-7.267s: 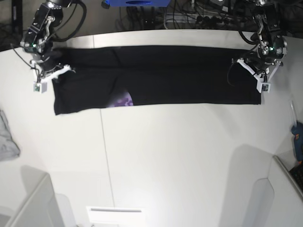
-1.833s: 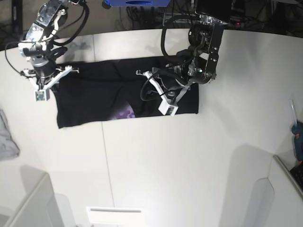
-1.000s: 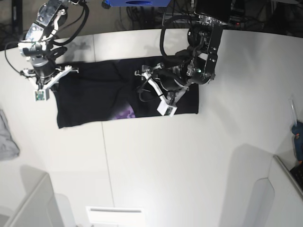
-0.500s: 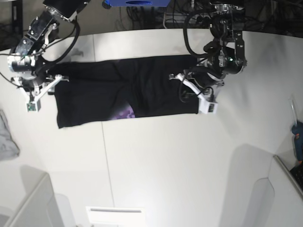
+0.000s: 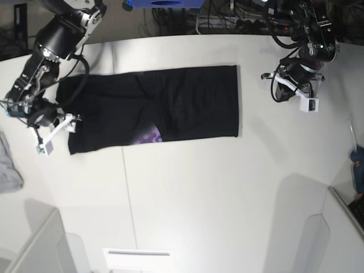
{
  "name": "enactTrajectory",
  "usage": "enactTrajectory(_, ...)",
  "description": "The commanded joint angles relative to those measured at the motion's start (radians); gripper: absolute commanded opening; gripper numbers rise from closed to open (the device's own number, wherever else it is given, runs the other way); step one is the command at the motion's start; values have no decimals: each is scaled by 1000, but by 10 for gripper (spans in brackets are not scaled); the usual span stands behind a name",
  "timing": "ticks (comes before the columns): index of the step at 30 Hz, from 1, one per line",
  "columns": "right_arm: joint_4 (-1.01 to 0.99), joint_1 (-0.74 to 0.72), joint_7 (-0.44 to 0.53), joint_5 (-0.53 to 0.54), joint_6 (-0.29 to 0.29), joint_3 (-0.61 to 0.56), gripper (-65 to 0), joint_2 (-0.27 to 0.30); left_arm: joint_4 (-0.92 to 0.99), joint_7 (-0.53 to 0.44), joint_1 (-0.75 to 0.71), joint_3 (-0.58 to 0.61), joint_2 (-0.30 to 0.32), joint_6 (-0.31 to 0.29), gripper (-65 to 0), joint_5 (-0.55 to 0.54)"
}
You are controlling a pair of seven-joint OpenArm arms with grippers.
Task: Fold the T-shirt properly
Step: 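Regrasp the folded strip ends with both grippers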
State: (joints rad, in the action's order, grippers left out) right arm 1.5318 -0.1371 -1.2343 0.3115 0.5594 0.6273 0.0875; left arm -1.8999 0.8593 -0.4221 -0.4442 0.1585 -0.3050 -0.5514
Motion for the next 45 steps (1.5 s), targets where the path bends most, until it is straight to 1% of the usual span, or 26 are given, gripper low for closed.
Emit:
enactTrajectory(1,-15,-25,17,13,0,3,-200,19,-3,-39,-1,2,16,-13,-650,-16)
enactTrajectory(4,-95,-42,57,13,0,3,-200,28,59,-71,4,2,19,-15,-650,-16)
enactTrajectory(5,-115,-43,63,13,0,3,-200,42,84,-82,6,2,19,-15,-650,-16)
enactTrajectory(7,-155,-43,70,16,0,3,-200,51,132,-110,9,14,17,-15,-650,-16)
enactTrajectory(12,-218,-37,89,16,1,3,-200,51,207,-217,9,138,33,-13,-650,-16)
enactTrajectory(15,-213,-19,72,18,6,3,-204,47,234,-257,18,209,33,-10,-650,-16)
enactTrajectory(18,-195,1,41,19,8,3,-227,28,268,-259,53,256,31,-9,-650,-16)
enactTrajectory(20,-187,20,46,19,8,1,-239,14,287,-262,70,275,29,-9,-650,-16)
enactTrajectory(24,-196,27,49,19,8,-2,-242,8,297,-262,93,325,28,-9,-650,-16)
enactTrajectory(26,-198,27,58,19,8,-4,-275,8,297,-263,105,354,28,-6,-650,-16)
enactTrajectory(27,-198,27,72,19,8,-5,-306,8,299,-260,114,365,28,3,-650,-16)
enactTrajectory(30,-198,27,100,18,8,-5,-428,10,331,-263,127,400,28,39,-650,-16)
enactTrajectory(34,-198,23,106,18,8,-4,-570,14,345,-265,134,448,26,46,-650,-16)
enactTrajectory(36,-196,21,129,15,6,-2,-650,16,346,-265,153,474,26,46,-650,-16)
enactTrajectory(38,-188,21,143,12,3,-5,-650,22,353,-263,170,503,26,46,-650,-16)
enactTrajectory(39,-188,21,141,12,3,-7,-650,36,353,-260,182,517,26,48,-650,-16)
enactTrajectory(40,-188,21,140,13,3,-7,-650,44,353,-259,193,532,25,63,-650,-16)
enactTrajectory(43,-165,20,143,12,1,-10,-650,50,353,-263,230,595,20,148,-650,-16)
enactTrajectory(44,-141,23,143,12,1,-10,-650,50,353,-260,245,612,20,165,-650,-16)
enactTrajectory(45,-110,27,143,12,1,-10,-650,48,353,-260,256,625,20,169,-650,-17)
